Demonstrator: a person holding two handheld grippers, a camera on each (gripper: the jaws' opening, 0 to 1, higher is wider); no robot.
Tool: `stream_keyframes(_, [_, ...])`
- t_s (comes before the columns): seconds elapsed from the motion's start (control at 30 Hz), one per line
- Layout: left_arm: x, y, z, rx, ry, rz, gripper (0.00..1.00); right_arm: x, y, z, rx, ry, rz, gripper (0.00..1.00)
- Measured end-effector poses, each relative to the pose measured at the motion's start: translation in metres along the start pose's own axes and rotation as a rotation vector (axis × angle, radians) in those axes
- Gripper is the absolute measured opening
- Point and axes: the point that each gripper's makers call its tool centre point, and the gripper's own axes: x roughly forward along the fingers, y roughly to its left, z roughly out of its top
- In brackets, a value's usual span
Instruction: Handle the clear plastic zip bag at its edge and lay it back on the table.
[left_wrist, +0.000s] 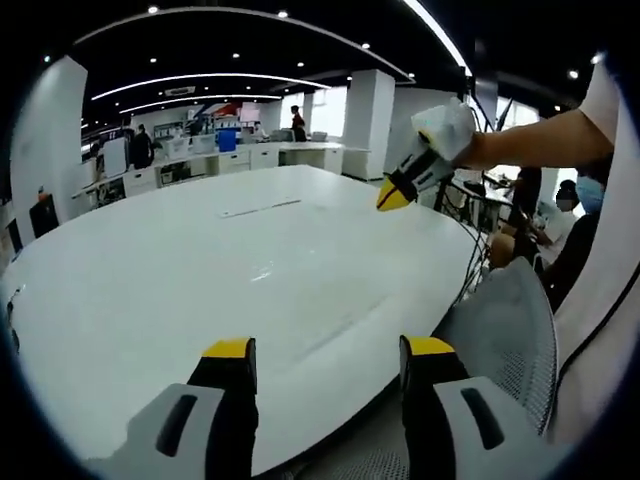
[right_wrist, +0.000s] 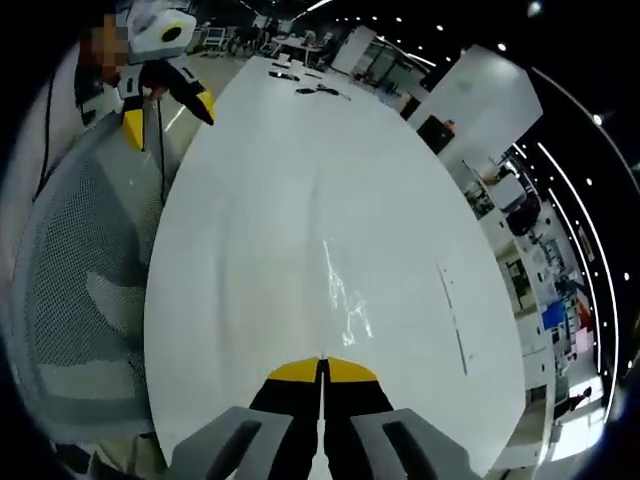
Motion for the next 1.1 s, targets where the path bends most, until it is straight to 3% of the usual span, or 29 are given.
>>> stream_keyframes(0.27, [0.000,0.001,0.047,0.091,-0.027,-0.020,0.50,-0.018,-0.004,0.012,-0.006,0.010,0.014,0.00])
stream_keyframes(0.6, [0.009,0.000,0.099,0.223,-0.012,-0.075,0.41,-0.037,-0.006,0.024,-0.014,0.020,0.043,0.00])
stream_keyframes(0.8, [0.016,-0.001,0.123,0.271,-0.021,-0.100,0.39,-0.046,-0.006,0.032,-0.011,0.025,0.058,0.00])
stream_keyframes(1.1, [0.021,-0.002,0.139,0.321,-0.002,-0.132,0.32,-0.058,-0.007,0.044,-0.027,0.030,0.074,0.00])
